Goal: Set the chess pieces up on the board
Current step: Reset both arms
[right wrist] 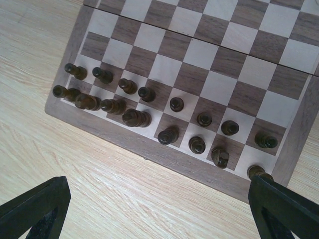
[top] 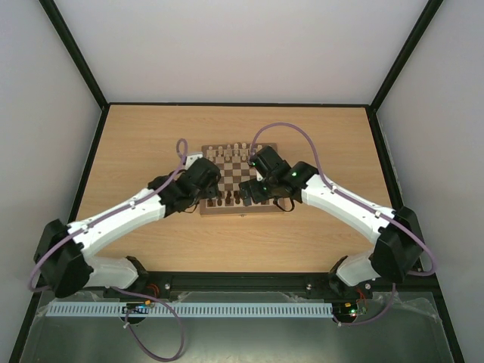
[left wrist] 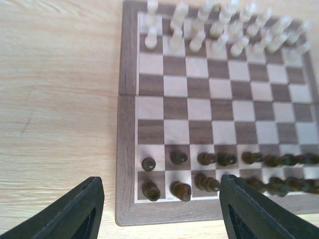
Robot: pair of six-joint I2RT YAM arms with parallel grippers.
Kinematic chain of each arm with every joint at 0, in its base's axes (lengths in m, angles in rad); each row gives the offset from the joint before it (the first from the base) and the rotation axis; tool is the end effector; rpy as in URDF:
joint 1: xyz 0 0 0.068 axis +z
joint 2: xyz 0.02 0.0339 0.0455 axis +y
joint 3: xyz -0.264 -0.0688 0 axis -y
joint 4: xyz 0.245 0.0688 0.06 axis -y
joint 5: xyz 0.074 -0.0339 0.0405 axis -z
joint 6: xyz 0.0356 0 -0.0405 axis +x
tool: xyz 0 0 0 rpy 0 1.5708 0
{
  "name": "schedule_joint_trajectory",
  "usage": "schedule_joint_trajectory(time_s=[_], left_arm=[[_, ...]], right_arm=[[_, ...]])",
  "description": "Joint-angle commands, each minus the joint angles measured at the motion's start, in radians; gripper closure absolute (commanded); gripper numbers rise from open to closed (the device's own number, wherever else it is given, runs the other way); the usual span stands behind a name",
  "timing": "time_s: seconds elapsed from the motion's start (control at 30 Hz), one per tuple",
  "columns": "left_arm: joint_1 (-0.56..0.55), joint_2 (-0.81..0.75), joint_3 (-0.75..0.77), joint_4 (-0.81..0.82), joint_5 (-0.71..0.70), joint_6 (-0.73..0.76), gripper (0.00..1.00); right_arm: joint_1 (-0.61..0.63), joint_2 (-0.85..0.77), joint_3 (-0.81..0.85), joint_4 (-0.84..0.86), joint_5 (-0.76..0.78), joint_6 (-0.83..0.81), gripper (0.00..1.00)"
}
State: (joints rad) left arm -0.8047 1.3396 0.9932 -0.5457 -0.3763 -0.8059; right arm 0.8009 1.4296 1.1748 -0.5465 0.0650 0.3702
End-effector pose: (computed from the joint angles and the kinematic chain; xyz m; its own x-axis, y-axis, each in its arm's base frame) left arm 0.2019 -0.1909 0.2604 -0.7418 -0.1967 -0.6411 -0.0360 0.9663 -0.2548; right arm 0.2183 0.2219 0.2925 -0.7139 -0.2177 -0.6655 -0.4577 0.8644 0.2082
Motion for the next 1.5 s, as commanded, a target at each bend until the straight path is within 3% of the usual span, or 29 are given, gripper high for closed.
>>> schedule_joint_trajectory(time_s=[0.0, 0.07, 0.13, 0.17, 0.37, 0.47, 0.63, 0.8, 0.93, 1.13, 1.27, 1.47], left_arm=[[0.006, -0.077, 0.004, 0.002, -0.106, 0.053, 0.30], [0.025, -0.093, 0.003, 0.021, -0.114, 0.074, 0.21], [0.043, -0.116, -0.019, 0.058, -0.123, 0.090, 0.02], [0.055, -0.131, -0.035, 0.080, -0.120, 0.102, 0.01], [0.182, -0.265, -0.143, 0.212, -0.075, 0.177, 0.01], [0.269, -0.370, -0.239, 0.339, 0.014, 0.225, 0.01], [0.387, -0.398, -0.279, 0.371, 0.018, 0.228, 0.01], [0.474, -0.329, -0.306, 0.507, 0.124, 0.216, 0.01], [0.486, -0.259, -0.307, 0.622, 0.075, 0.243, 0.01], [0.576, -0.132, -0.254, 0.643, -0.107, 0.273, 0.01], [0.662, -0.089, -0.281, 0.687, -0.082, 0.303, 0.01], [0.714, -0.047, -0.436, 0.982, -0.040, 0.456, 0.01]], right_arm=[[0.008, 0.030, 0.020, -0.010, 0.031, -0.005, 0.01], [0.009, 0.042, 0.040, -0.010, 0.042, -0.002, 0.01], [0.008, 0.047, 0.053, -0.002, 0.066, 0.007, 0.01], [0.009, 0.049, 0.054, 0.009, 0.075, 0.011, 0.01], [0.006, 0.047, 0.043, 0.090, 0.174, 0.059, 0.01], [-0.001, 0.044, 0.007, 0.156, 0.221, 0.096, 0.02], [-0.068, 0.037, -0.038, 0.208, 0.319, 0.134, 0.01], [-0.298, -0.004, -0.143, 0.318, 0.320, 0.159, 0.01], [-0.473, -0.068, -0.287, 0.478, 0.289, 0.167, 0.01], [-0.567, -0.040, -0.389, 0.654, 0.477, 0.083, 0.01], [-0.629, -0.040, -0.493, 0.817, 0.508, 0.094, 0.01], [-0.653, -0.028, -0.635, 1.113, 0.593, 0.023, 0.01]])
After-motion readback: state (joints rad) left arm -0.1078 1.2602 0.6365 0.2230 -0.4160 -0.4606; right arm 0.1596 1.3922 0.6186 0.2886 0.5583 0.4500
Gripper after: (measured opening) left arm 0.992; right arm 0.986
